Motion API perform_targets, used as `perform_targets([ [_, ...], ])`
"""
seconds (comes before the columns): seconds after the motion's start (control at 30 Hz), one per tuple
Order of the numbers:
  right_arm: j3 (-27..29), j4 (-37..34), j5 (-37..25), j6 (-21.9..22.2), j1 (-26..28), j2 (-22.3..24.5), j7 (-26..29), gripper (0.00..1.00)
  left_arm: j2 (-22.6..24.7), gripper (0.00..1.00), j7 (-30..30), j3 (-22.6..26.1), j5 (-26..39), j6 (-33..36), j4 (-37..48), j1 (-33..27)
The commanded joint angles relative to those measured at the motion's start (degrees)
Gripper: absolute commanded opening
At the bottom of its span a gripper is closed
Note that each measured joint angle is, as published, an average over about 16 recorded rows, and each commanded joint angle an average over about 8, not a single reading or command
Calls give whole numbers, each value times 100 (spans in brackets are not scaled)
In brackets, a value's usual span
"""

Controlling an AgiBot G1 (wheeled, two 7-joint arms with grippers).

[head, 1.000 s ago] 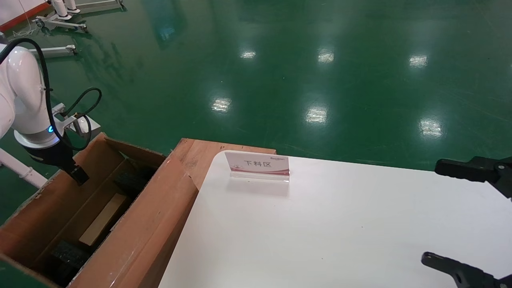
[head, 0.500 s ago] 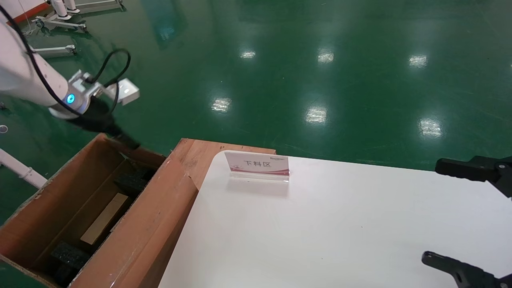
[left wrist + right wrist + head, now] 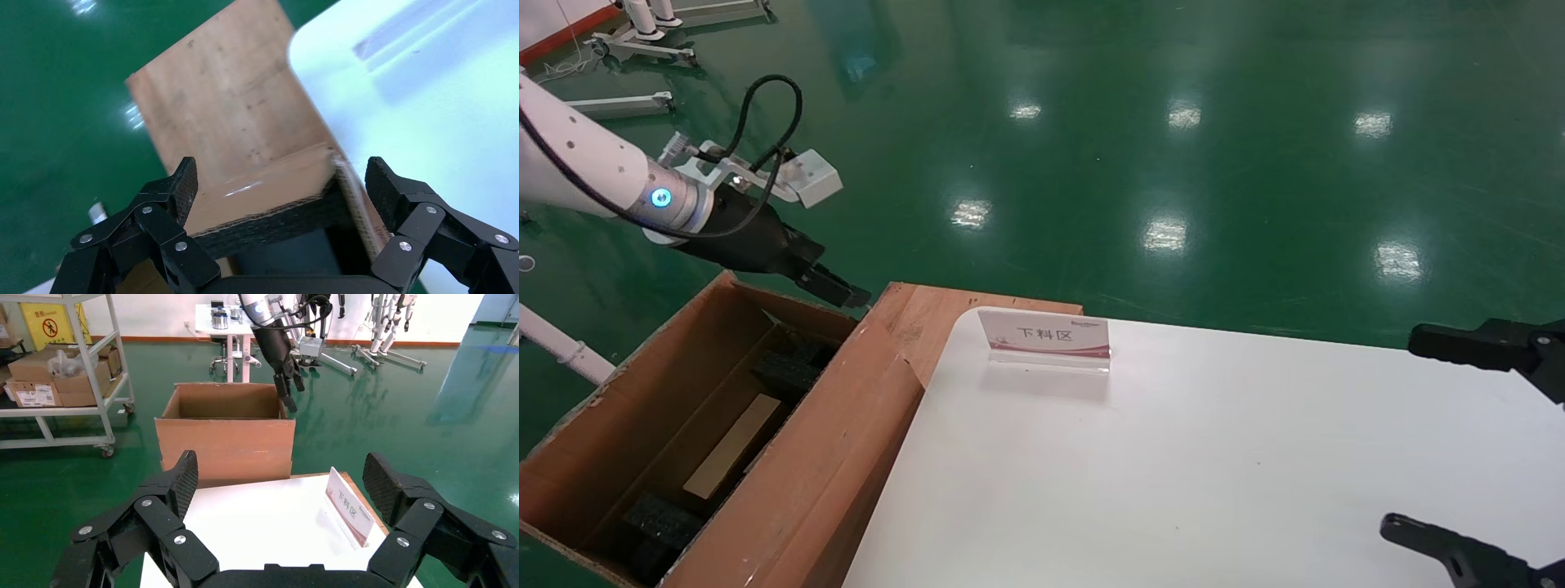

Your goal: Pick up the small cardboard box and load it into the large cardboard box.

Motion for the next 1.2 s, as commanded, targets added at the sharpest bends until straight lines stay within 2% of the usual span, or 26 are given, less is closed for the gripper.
perform_targets([
  [0.03,0,-1,0,0,0,0,0,100,-19,100,32,-118,-32,40,-73,65],
  [1.2,-11,-3,6,2,4,3,-6,100,-403,100,1638,-5726,-1239,1529,-2430,3700],
])
